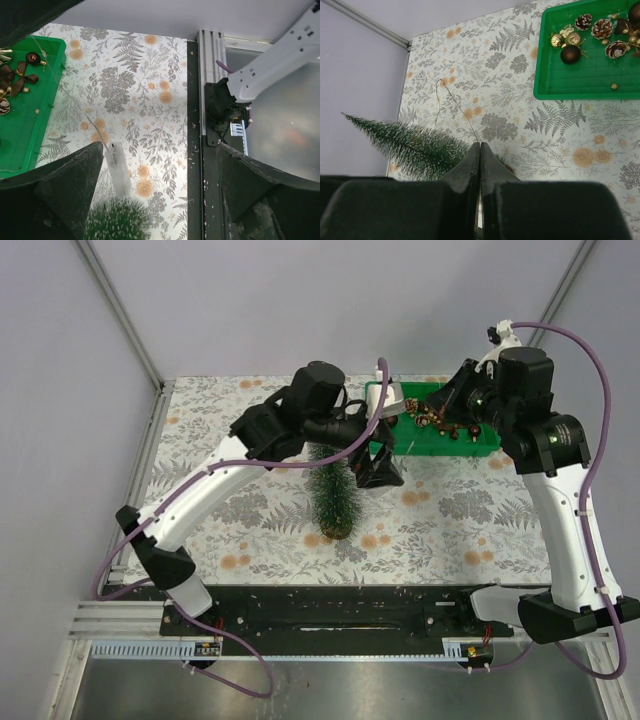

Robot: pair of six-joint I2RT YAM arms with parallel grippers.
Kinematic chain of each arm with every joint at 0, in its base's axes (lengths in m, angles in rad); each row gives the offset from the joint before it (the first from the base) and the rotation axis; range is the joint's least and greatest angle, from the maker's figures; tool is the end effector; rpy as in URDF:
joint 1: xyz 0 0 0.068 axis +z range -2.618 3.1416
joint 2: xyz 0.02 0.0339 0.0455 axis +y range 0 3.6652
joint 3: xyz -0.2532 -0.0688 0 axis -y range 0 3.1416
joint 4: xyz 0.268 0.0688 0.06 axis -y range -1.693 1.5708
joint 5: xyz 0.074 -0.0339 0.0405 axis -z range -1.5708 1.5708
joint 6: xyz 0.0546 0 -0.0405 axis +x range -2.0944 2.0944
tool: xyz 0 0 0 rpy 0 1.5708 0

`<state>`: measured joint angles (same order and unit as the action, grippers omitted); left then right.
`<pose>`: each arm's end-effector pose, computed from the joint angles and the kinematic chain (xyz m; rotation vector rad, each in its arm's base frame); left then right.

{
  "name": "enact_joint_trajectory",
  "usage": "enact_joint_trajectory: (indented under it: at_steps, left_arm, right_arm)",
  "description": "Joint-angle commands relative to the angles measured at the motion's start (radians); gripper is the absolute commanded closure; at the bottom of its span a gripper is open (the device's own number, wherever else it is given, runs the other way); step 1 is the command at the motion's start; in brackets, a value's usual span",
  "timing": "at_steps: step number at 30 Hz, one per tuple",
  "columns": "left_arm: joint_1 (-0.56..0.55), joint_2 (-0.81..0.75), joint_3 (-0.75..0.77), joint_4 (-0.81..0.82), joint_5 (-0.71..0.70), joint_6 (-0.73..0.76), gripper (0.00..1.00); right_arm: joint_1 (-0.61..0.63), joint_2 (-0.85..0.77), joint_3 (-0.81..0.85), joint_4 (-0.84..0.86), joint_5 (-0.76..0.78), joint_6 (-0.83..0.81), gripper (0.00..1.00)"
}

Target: Decorate the small christmas tree

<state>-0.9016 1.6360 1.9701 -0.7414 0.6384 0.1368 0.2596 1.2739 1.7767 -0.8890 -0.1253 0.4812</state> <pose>0.2091 -0.3168 0.4640 1.3834 1.5358 -1.1150 0.2598 0.0761 0.4891 0.1374 1.9991 0.6047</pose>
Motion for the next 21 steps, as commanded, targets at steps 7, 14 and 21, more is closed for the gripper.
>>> enact_joint_trajectory:
  at_steps: [7,14,21]
  left_arm:
    - [-0.006,0.077,0.096,0.281,-0.063,-0.115,0.01]
    - [-0.01,0.143,0.148,0.313,-0.121,-0.092,0.01]
    - [-0.011,0.151,0.122,0.303,-0.079,-0.071,0.01]
  right_arm:
    - [-0.005,-0.082,0.015,0.044,-0.145,0.054,1.0]
    - [-0.005,-0.091,0.021,0.056,-0.2,0.071,1.0]
    - [-0.005,-0.1,-0.008,0.137,-0.307,0.128,1.0]
